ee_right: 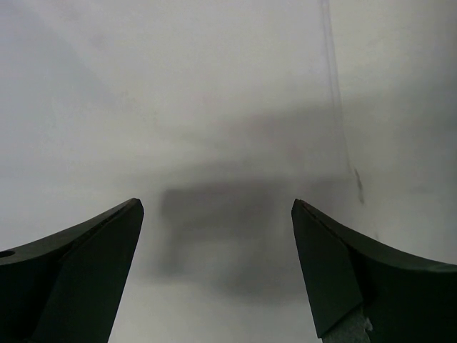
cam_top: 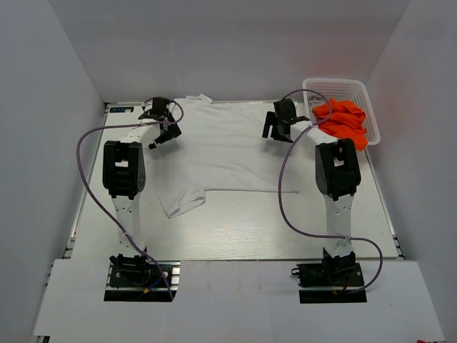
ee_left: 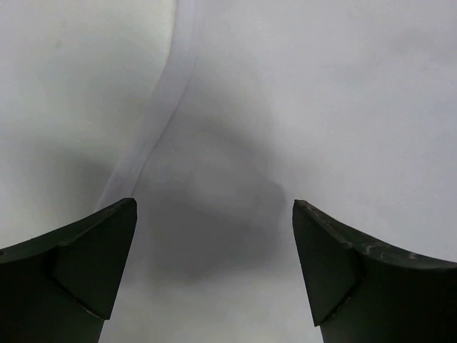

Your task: Fold and stack the t-shirts

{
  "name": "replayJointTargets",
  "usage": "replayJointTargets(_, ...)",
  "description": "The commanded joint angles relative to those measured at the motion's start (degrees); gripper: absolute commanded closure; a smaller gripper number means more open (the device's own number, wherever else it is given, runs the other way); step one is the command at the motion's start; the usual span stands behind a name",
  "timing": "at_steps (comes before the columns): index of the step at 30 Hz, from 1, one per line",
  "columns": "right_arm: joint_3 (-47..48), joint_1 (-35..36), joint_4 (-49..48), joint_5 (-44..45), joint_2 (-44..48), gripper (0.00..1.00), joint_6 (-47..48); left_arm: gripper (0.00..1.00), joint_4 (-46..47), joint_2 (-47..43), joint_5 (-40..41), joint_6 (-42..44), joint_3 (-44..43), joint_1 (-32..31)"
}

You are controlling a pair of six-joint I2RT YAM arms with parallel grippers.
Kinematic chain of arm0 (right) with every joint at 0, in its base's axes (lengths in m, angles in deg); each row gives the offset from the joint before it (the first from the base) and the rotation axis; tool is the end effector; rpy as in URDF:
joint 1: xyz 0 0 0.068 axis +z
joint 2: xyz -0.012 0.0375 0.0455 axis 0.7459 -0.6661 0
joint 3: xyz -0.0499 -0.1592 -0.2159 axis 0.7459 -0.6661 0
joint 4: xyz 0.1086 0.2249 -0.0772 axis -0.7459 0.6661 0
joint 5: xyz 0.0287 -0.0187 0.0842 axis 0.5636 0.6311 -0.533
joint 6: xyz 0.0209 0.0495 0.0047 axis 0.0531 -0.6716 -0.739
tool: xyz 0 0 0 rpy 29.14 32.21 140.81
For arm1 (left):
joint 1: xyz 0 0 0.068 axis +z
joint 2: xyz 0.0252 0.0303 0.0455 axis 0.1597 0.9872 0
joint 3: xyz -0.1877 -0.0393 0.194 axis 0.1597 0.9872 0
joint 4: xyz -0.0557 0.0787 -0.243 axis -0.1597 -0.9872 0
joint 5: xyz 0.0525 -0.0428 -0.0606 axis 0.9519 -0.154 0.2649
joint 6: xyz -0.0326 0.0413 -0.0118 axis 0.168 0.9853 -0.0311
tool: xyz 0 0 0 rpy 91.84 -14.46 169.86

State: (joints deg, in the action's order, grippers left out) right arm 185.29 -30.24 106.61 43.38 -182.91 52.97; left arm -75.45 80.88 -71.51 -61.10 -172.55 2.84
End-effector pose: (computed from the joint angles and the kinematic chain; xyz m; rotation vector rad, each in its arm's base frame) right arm 0.4788 0.1464 0.1756 0.2080 2.3409 0.0490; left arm 0.4828 -0.0433 0.1685 -0.6474 2.4456 0.1196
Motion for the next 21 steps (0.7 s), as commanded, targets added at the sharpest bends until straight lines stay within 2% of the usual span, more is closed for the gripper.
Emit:
replayJointTargets(1, -5.03, 1.07, -0.80, 4.30, 11.92, 0.10, 2.93, 0.00, -0.59, -12.93, 0.67, 1.21, 4.64, -0.95)
replayJointTargets(3, -8.22, 1.69, -1.15, 7.45, 16.59, 0.10, 0.40, 0.00, -1.37, -21.45, -2.20, -0.10, 11.76, -0.95)
replayJointTargets(5, -15.95, 2.13, -2.11, 7.91, 23.51, 0.10, -1.37, 0.00, -4.62, -26.55, -4.33, -4.91, 18.59, -0.95)
replayJointTargets(7, -22.54, 1.86, -4.04, 7.38, 27.04, 0.10, -4.19, 0.00, -4.90, -35.60, -8.54, -5.65, 25.37, -1.55)
replayJointTargets(8, -26.47, 1.95, -4.40, 7.12, 31.76, 0.10, -5.33, 0.00, -4.29, -38.68, -10.56, -7.65, 32.89, -1.56)
replayJointTargets(10, -31.60, 1.95, -5.72, 7.21, 35.56, 0.10, -6.83, 0.00, -3.67, -47.53, -15.31, -9.24, 39.35, -1.56)
replayJointTargets(11, -35.27, 1.78, -5.81, 7.64, 37.68, 0.10, -7.96, 0.00, -3.06, -50.28, -16.63, -10.03, 45.38, -2.17)
replayJointTargets(12, -36.35, 1.86, -6.77, 7.47, 38.57, 0.10, -8.23, 0.00, -3.05, -52.83, -18.99, -11.09, 48.06, -2.18)
replayJointTargets(18, -41.18, 1.86, -4.40, 6.33, 43.22, 0.10, -12.63, 0.00, -7.71, -67.42, -21.21, -14.88, 61.87, -3.23)
replayJointTargets(21, -46.62, 1.78, -7.65, 2.99, 46.55, 0.10, -13.77, 0.00, -9.03, -68.76, -20.51, -15.49, 65.04, -3.76)
